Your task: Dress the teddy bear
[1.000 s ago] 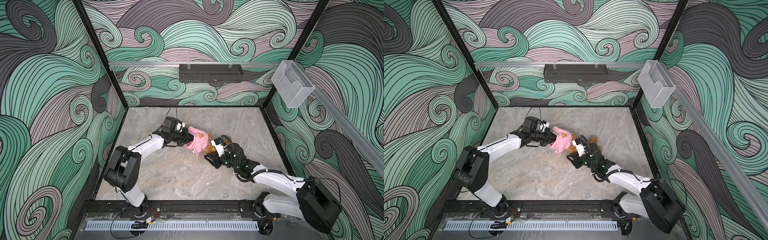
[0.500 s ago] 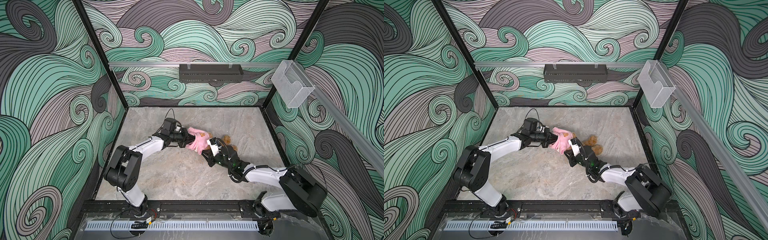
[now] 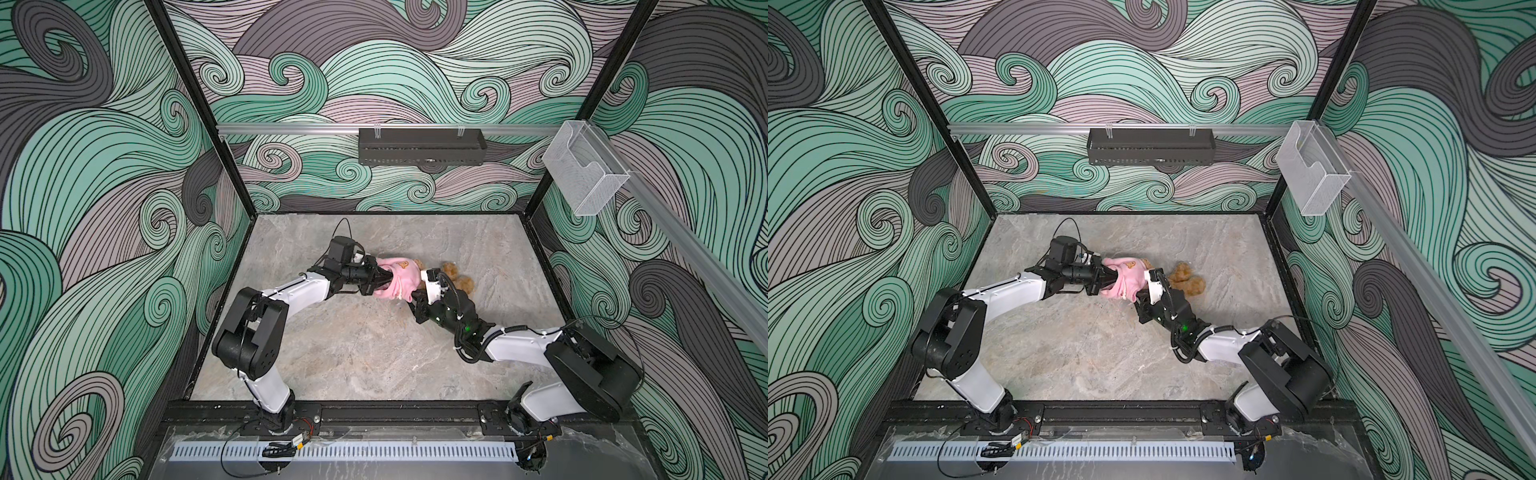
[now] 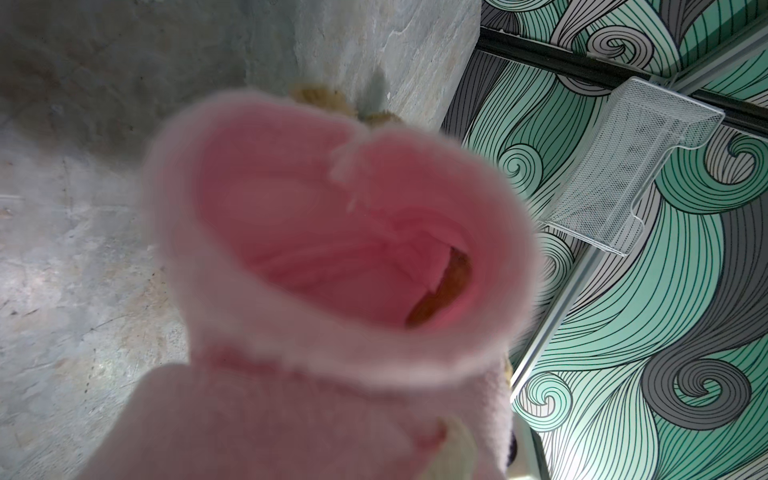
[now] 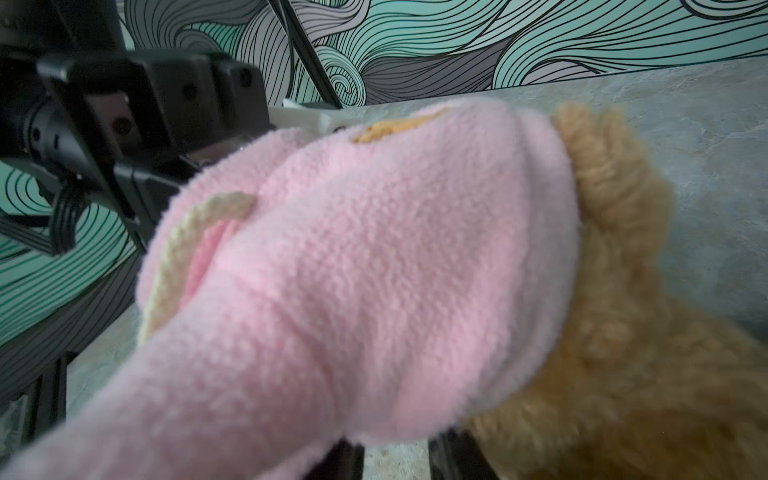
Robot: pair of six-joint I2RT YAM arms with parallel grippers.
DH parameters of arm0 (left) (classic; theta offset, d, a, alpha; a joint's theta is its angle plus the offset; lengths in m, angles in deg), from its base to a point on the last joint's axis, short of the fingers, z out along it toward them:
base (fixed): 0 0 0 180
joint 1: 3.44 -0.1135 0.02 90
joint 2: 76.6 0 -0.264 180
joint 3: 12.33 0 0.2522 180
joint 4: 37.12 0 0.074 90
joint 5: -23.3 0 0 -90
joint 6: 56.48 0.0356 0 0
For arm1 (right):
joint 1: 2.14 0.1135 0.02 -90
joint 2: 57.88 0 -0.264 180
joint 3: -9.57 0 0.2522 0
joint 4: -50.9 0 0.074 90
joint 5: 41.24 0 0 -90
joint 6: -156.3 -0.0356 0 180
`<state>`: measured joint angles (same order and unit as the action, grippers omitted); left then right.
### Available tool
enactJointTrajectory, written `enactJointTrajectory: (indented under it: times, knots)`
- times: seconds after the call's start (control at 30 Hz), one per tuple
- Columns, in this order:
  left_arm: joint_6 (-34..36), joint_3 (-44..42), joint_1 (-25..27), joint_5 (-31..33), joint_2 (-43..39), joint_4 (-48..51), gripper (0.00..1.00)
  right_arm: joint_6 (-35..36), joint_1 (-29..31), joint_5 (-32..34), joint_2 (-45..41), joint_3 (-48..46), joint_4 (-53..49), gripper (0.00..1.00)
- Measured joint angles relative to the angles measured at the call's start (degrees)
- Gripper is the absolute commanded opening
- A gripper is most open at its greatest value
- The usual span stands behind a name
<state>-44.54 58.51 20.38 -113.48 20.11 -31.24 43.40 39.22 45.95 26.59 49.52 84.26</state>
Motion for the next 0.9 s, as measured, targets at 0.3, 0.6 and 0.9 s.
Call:
enactJointTrajectory:
  times: [0.3, 0.6, 0.9]
  knots:
    - [0.0, 0.2, 0.0, 0.0, 0.5, -0.3, 0.00, -3.3, -1.4, -1.3, 0.1, 0.0, 3.4, 0.39]
    - [0.1, 0.2, 0.0, 0.0, 1.2, -0.3, 0.00, -5.9, -2.3, -3.4, 0.1, -0.2, 5.0, 0.41]
    - [1.2, 0.7, 0.6, 0.0, 1.5, 0.3, 0.00, -8.7, -3.3, -3.7, 1.3, 0.2, 5.4, 0.35]
